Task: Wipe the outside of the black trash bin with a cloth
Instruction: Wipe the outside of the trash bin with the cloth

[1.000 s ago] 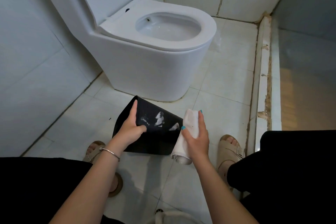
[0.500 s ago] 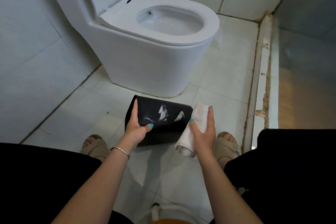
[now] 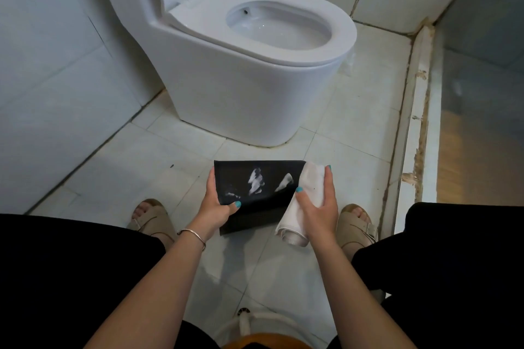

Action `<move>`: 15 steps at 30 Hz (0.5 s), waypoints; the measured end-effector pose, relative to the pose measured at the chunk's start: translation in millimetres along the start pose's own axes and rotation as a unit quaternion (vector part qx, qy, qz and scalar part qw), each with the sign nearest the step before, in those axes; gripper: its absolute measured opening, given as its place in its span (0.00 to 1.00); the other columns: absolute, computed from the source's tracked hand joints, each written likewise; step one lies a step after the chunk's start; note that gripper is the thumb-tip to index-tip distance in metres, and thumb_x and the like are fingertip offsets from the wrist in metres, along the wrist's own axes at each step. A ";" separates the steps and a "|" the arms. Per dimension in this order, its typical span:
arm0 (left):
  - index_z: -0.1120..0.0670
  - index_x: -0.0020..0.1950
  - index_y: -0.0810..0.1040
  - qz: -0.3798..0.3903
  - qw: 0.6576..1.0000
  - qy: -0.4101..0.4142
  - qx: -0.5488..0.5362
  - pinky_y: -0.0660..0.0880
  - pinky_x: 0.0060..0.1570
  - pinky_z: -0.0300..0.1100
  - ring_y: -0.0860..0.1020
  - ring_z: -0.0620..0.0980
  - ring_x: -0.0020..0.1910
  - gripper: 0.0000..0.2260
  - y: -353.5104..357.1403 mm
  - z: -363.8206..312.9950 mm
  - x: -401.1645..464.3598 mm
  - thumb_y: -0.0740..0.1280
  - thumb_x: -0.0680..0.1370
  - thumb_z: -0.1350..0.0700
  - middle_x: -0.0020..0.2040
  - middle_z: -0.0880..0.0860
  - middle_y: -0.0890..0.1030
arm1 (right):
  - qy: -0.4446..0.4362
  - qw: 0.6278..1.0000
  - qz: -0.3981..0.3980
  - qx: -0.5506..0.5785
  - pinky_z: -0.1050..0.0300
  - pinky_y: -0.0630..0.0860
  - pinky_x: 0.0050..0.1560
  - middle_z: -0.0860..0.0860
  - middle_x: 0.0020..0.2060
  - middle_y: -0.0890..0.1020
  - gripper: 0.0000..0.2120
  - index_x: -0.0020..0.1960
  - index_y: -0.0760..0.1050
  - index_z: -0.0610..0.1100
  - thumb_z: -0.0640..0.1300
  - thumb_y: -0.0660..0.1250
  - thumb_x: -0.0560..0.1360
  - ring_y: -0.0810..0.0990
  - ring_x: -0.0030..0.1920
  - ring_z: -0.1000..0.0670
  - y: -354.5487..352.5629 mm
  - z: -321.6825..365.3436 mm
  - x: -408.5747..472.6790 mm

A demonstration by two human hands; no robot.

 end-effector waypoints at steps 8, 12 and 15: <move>0.43 0.78 0.39 0.044 0.997 0.002 0.064 0.68 0.67 0.48 0.65 0.46 0.67 0.47 -0.8 9.5 3.1 0.70 0.75 0.66 0.70 0.48 0.63 | -0.005 1.000 0.013 -0.023 0.61 0.65 0.55 0.56 0.54 0.68 0.38 0.75 0.56 0.63 0.43 0.71 0.74 0.70 0.51 0.56 9.3 -1.6 0.0; 0.48 0.78 0.34 0.036 0.962 0.069 0.263 0.52 0.75 0.47 0.45 0.50 0.78 0.56 -11.2 0.7 10.4 0.78 0.69 0.52 0.79 0.49 0.42 | -0.019 0.999 0.026 -0.037 0.58 0.68 0.57 0.57 0.54 0.68 0.38 0.75 0.56 0.65 0.44 0.71 0.73 0.70 0.53 0.55 15.3 0.5 2.7; 0.49 0.76 0.29 0.054 0.889 0.114 0.440 0.41 0.76 0.51 0.32 0.48 0.76 0.64 -10.5 -12.0 21.5 0.77 0.63 0.37 0.77 0.49 0.31 | -0.028 0.997 0.046 -0.054 0.53 0.71 0.58 0.57 0.56 0.68 0.38 0.74 0.55 0.66 0.45 0.71 0.73 0.71 0.55 0.53 22.1 3.3 6.4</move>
Point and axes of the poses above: each hand's wrist, its own x-axis towards the middle knuckle, its own y-axis out of the palm, z = x × y, the point moved 10 cm from there along x, towards the middle knuckle
